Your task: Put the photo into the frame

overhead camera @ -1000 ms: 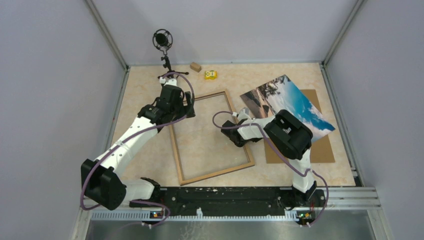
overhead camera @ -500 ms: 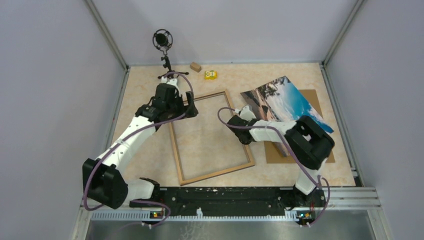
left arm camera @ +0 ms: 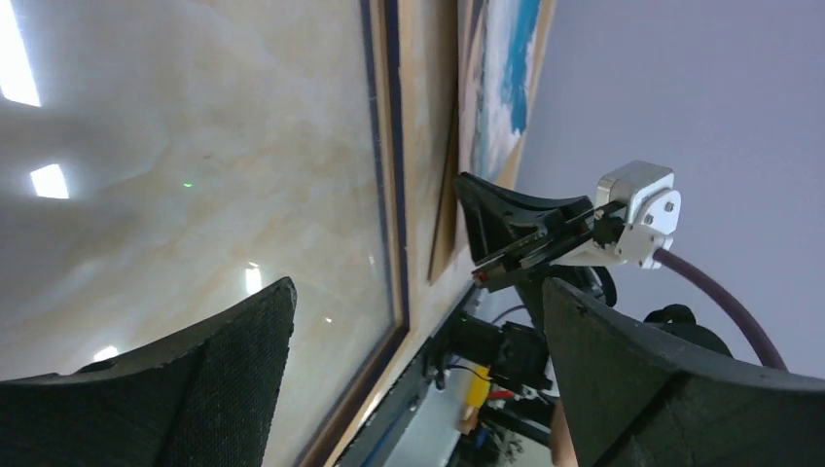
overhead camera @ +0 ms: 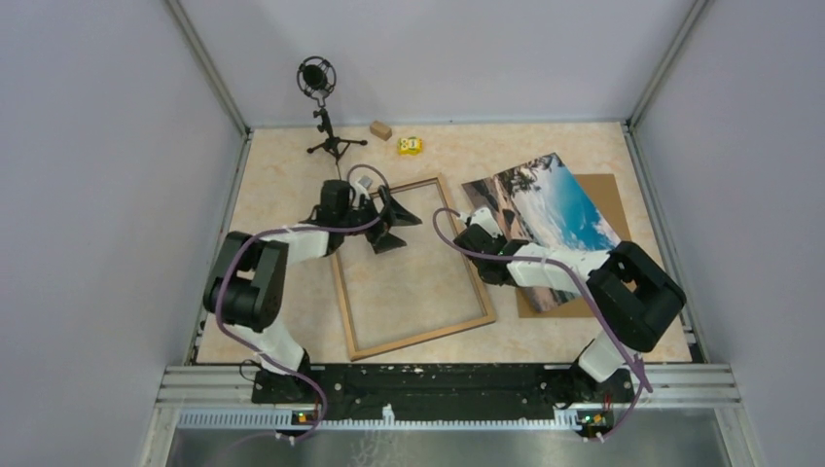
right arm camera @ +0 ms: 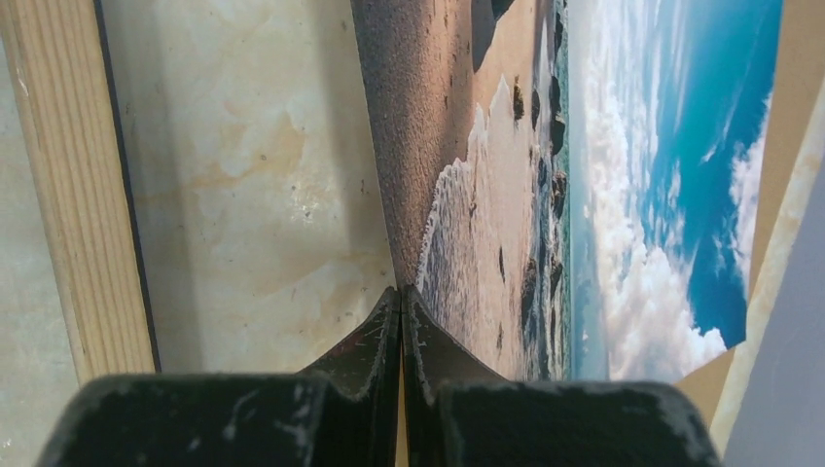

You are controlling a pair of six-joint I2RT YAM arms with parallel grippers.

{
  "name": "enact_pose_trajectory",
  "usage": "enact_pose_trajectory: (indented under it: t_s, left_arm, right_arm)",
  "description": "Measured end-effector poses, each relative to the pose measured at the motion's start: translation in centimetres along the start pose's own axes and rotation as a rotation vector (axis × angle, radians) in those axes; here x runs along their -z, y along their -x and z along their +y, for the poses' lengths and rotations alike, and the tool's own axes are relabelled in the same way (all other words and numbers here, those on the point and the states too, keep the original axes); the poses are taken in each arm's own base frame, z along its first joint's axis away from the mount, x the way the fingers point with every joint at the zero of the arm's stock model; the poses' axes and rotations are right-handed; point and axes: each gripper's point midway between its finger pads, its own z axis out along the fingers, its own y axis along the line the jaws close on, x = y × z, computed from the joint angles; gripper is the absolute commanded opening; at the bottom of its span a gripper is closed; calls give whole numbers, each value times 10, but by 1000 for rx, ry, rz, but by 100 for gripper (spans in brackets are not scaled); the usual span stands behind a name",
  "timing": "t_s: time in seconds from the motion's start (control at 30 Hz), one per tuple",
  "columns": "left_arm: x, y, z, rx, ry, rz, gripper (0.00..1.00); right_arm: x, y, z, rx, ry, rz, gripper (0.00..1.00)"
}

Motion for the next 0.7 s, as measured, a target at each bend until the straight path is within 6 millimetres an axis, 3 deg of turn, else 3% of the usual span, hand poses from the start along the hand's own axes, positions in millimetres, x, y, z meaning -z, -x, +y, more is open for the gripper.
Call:
enact_pose_trajectory:
  t_s: [0.1,0.4,0.7]
  left_arm:
    - [-32,-18,-6,81,-43,70,93]
    - [-112,-46,-59,101,-155,152,78]
    - [-173,-45,-58,114,-137,158,65]
  right_arm:
    - [-1,-3,1,-8,24,-5,0]
    - [12,11,-10,-100,60,-86,0]
    - [16,20,-15,-153,85,-127,0]
